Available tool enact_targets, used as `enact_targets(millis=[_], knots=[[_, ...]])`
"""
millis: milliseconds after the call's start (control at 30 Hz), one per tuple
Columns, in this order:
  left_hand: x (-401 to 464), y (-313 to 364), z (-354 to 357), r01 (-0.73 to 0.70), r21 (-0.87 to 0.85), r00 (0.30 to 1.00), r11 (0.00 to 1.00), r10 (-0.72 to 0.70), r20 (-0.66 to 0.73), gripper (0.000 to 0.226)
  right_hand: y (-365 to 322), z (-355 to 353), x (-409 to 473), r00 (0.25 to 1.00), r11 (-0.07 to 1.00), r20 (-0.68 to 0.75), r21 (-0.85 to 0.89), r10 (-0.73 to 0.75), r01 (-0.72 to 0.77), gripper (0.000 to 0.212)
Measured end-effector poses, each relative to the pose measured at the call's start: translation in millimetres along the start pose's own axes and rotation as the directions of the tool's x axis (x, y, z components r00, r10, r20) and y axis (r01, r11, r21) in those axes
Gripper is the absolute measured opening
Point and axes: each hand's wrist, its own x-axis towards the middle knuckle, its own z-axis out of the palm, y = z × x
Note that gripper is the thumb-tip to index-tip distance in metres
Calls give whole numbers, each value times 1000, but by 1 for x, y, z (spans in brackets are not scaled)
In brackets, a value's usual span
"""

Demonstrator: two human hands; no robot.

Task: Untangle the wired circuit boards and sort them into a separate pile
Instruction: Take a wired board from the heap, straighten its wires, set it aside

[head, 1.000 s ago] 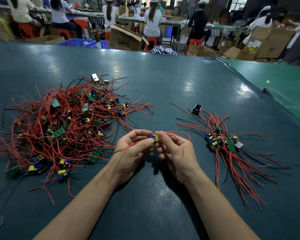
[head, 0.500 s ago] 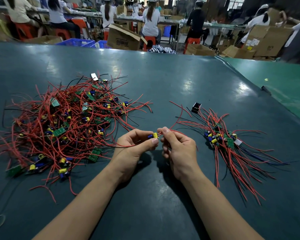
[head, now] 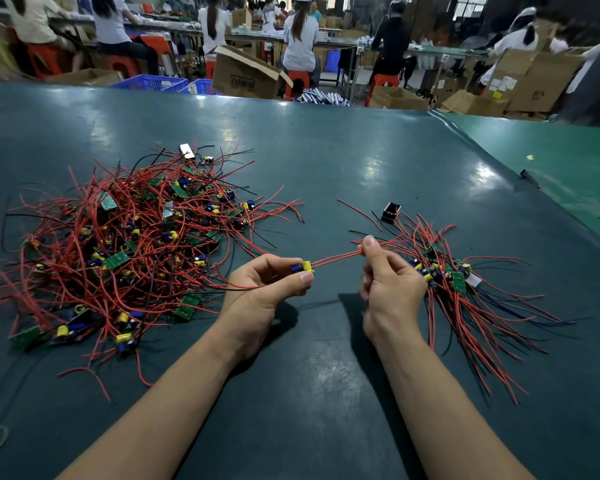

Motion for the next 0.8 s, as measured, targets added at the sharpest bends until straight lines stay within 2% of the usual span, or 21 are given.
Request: enact_targets(millis=[67, 167, 200, 267, 333, 400, 433, 500, 567, 667, 733, 800], knots=[[0, 0, 0, 3, 2, 1000, 1000, -3, -9, 18, -4, -3, 6, 991, 987, -35, -99, -130, 126, 33], [1, 0, 0, 8, 24, 999, 1000, -7, -31, 21, -6, -5, 9, 992, 994, -78, -56, -97, 93, 37], [1, 0, 1, 11, 21, 999, 1000, -10, -44, 23, -6, -5, 8, 998, 1000, -48, -5, -28, 28, 35], [1, 0, 1, 17, -16, 998, 1000, -18, -65, 24, -8, -5, 8, 975, 965, 98, 153, 198, -212, 33], [2, 1, 1, 25, -46, 998, 999, -28, -58, 26, -14, -7, 9, 862, 833, 316, 271, 396, -482, 33], [1, 2, 2, 30, -40, 999, 999, -31, -31, 28, -19, -10, 7, 763, 739, 466, 287, 448, -609, 35], [0, 2, 2, 33, -36, 999, 999, -34, -19, 28, -20, -11, 6, 745, 723, 488, 286, 455, -629, 36], [-1, 2, 3, 42, -40, 999, 998, -42, -10, 27, -20, -10, 6, 753, 707, 458, 312, 472, -634, 41], [0, 3, 2, 40, -78, 998, 996, -42, -37, 25, -19, -7, 4, 800, 748, 385, 319, 459, -582, 40], [2, 3, 0, 33, -162, 995, 986, -49, -93, 24, -13, -4, -6, 873, 919, 342, 62, 348, -390, 43], [2, 2, 0, 32, -158, 995, 987, -47, -90, 24, -7, 0, -15, 869, 956, 401, -79, 290, -282, 38], [0, 1, 1, 30, -118, 997, 993, -37, -63, 24, -2, 3, -21, 861, 964, 434, -117, 266, -239, 28]])
